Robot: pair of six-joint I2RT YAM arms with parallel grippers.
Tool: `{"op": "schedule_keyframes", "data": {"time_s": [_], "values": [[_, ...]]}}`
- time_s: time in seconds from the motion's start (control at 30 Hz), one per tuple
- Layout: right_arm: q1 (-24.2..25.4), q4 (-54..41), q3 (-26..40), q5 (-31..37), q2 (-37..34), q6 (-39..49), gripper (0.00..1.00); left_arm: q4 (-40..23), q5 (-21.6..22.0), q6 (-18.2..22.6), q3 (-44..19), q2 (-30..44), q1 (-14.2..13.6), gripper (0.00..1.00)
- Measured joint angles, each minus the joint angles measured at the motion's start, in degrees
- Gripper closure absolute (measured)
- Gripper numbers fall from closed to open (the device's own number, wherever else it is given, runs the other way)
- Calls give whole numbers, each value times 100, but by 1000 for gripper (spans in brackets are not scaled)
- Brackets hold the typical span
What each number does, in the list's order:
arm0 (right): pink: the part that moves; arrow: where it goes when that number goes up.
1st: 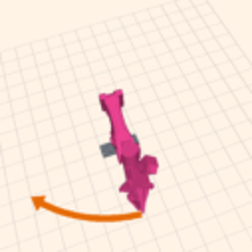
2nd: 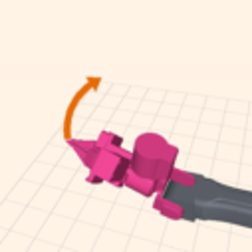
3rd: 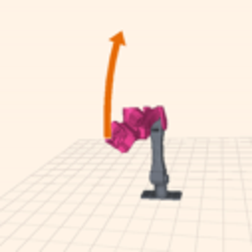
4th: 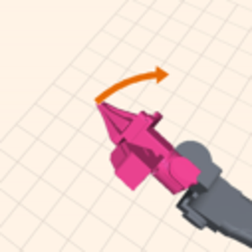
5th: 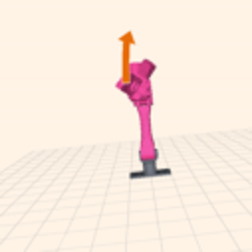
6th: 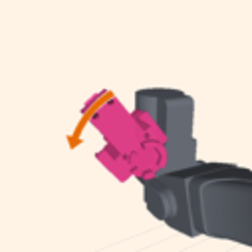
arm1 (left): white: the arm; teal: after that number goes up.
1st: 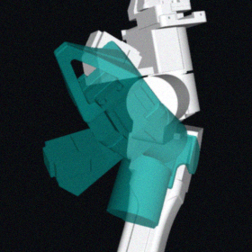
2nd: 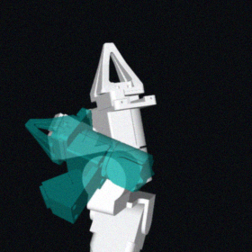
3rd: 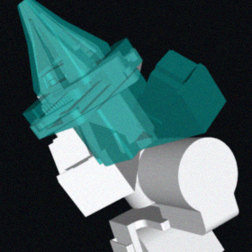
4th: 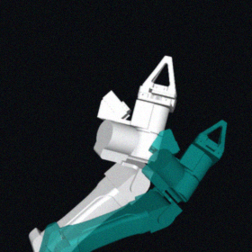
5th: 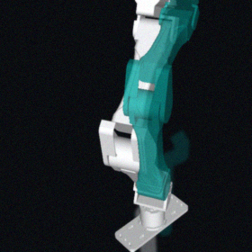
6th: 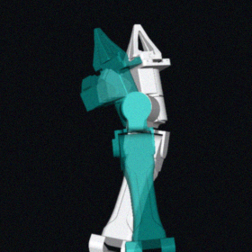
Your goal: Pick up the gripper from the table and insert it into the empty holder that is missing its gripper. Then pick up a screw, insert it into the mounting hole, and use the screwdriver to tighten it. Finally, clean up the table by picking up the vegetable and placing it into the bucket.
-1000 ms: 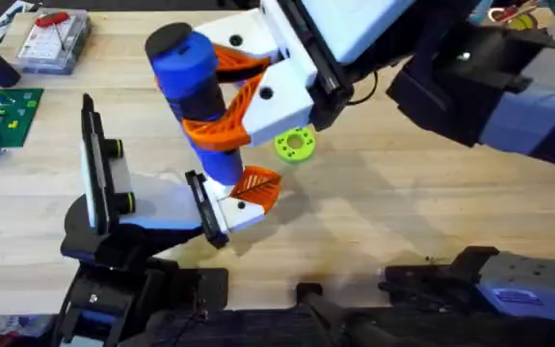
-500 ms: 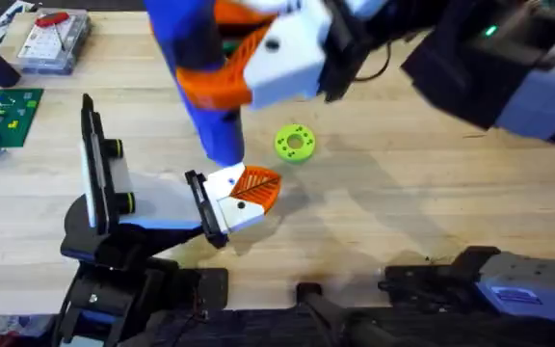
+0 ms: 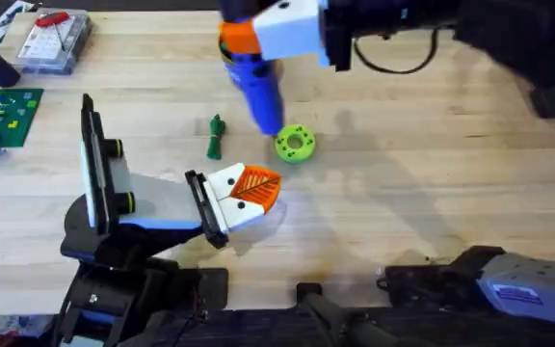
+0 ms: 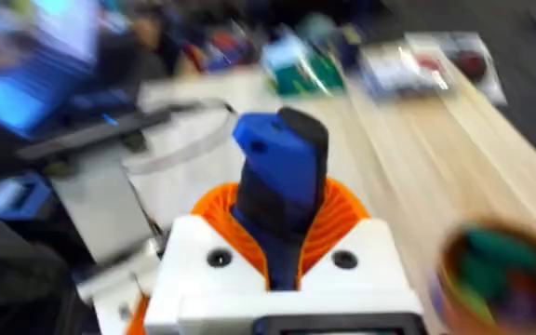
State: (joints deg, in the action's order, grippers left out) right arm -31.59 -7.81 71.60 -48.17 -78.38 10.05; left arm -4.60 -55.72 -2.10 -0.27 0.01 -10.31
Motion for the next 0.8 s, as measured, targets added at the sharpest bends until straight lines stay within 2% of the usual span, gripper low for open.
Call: {"op": "schedule_keyframes", "data": {"time_s": [0.23,0.37,0.47,0.6,0.7,0.8], "values": [[499,-3577,1487,1575,-27,1357,890,20,122,-21,0,0,0,990],[594,-4797,2054,2667,5,1943,891,298,547,-301,2,0,0,990],[594,-5312,2128,3271,29,2158,892,440,903,-409,-10,0,0,990],[594,-6095,2135,3708,27,2293,892,-332,1465,-293,-218,20,0,990],[594,-6605,2135,3933,27,2329,892,-1199,1977,41,-655,68,0,990],[597,-6730,2135,4103,27,2348,892,-1857,2512,303,-1184,333,0,990]]}}
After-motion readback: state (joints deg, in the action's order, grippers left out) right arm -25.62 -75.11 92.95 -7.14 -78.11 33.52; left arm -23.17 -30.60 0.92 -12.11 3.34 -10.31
